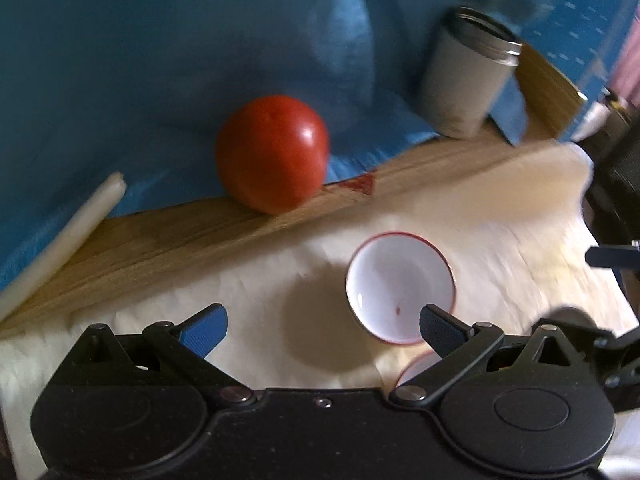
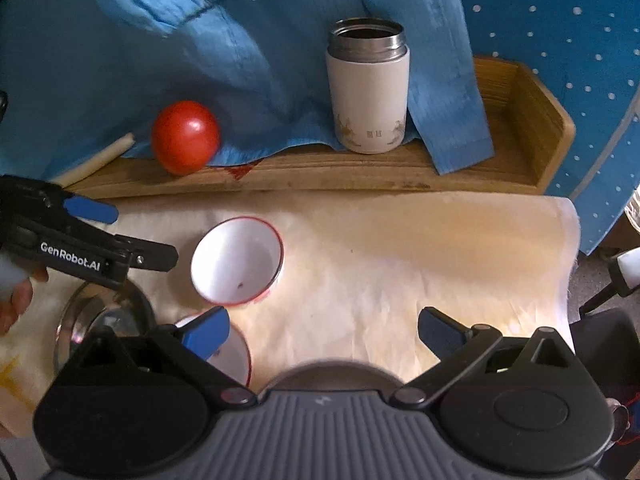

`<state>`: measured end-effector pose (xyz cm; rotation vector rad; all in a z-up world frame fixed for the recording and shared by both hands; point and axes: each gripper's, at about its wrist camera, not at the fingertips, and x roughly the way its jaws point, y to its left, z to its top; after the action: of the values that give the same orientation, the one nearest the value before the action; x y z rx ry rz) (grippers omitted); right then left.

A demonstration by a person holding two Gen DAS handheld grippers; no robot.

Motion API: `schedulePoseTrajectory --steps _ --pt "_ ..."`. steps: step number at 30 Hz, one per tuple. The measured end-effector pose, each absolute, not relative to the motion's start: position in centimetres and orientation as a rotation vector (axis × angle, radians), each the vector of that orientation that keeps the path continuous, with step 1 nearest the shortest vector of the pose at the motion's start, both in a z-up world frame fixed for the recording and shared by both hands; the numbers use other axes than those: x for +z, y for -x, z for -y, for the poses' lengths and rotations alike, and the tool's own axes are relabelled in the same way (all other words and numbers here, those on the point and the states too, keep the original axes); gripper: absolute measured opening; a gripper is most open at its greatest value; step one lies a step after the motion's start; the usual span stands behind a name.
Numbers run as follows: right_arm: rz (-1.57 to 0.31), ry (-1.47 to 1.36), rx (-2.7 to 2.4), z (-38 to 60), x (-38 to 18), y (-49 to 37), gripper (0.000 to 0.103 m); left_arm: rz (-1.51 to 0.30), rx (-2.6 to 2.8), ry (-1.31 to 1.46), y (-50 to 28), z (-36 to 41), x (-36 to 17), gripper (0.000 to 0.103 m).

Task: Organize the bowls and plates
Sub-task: 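Move both tools to the red-rimmed white bowl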

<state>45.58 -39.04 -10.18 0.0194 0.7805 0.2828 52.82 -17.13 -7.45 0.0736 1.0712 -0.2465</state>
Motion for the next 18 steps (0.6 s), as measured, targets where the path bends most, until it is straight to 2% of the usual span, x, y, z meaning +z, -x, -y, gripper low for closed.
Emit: schedulePoseTrajectory --steps 18 --pt "-0.870 -0.083 0.307 37.6 -12.4 -51.7 0.102 -1.151 -0.058 0.102 -55.0 16.9 -10.6 0.102"
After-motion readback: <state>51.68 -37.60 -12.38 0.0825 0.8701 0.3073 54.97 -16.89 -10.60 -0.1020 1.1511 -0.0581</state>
